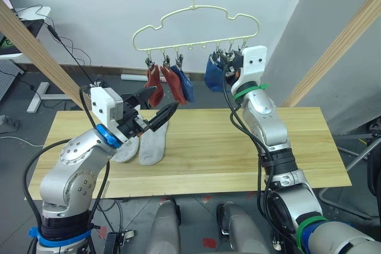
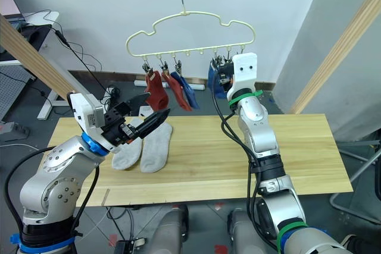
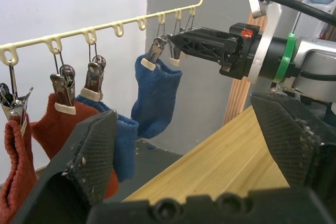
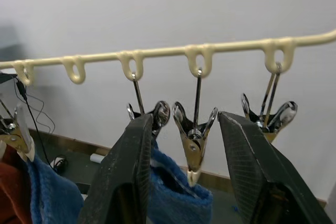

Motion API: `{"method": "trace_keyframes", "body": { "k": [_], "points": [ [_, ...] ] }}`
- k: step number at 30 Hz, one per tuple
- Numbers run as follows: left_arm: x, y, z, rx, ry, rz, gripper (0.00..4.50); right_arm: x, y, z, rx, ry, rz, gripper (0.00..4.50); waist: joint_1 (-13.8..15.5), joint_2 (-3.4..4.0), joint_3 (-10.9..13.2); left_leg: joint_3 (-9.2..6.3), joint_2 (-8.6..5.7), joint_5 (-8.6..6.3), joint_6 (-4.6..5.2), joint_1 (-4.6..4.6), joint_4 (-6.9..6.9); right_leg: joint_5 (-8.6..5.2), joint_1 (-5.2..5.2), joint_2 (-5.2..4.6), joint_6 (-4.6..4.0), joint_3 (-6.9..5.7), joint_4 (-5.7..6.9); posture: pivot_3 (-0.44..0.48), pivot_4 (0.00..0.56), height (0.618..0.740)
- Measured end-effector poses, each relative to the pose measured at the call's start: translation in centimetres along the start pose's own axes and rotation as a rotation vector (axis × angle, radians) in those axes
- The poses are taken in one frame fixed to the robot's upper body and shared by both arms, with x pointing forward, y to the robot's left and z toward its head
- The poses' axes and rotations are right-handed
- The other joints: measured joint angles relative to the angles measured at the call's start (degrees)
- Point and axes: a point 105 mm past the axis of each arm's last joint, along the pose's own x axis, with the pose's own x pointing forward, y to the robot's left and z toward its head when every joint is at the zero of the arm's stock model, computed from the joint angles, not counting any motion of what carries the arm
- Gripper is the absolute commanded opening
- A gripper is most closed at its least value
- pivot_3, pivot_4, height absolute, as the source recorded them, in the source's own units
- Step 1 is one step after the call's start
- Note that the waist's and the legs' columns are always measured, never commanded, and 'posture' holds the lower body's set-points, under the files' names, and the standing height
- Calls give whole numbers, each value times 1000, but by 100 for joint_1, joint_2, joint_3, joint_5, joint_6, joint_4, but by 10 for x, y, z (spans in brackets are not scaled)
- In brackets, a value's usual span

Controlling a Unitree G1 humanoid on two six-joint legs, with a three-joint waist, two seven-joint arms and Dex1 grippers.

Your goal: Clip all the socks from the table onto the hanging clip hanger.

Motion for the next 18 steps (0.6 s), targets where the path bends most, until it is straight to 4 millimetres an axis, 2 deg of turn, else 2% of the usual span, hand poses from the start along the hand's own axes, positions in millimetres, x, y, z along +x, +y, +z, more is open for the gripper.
{"method": "trace_keyframes", "body": {
  "k": [18],
  "points": [
    [0, 0, -1, -2, 2, 3, 4500, 9, -8, -8, -27, 32, -51, 2056, 22, 0, 0, 1, 0, 0, 0, 0, 0, 0, 0, 0, 0, 1, 0, 150, 269, 740]
  ]
}}
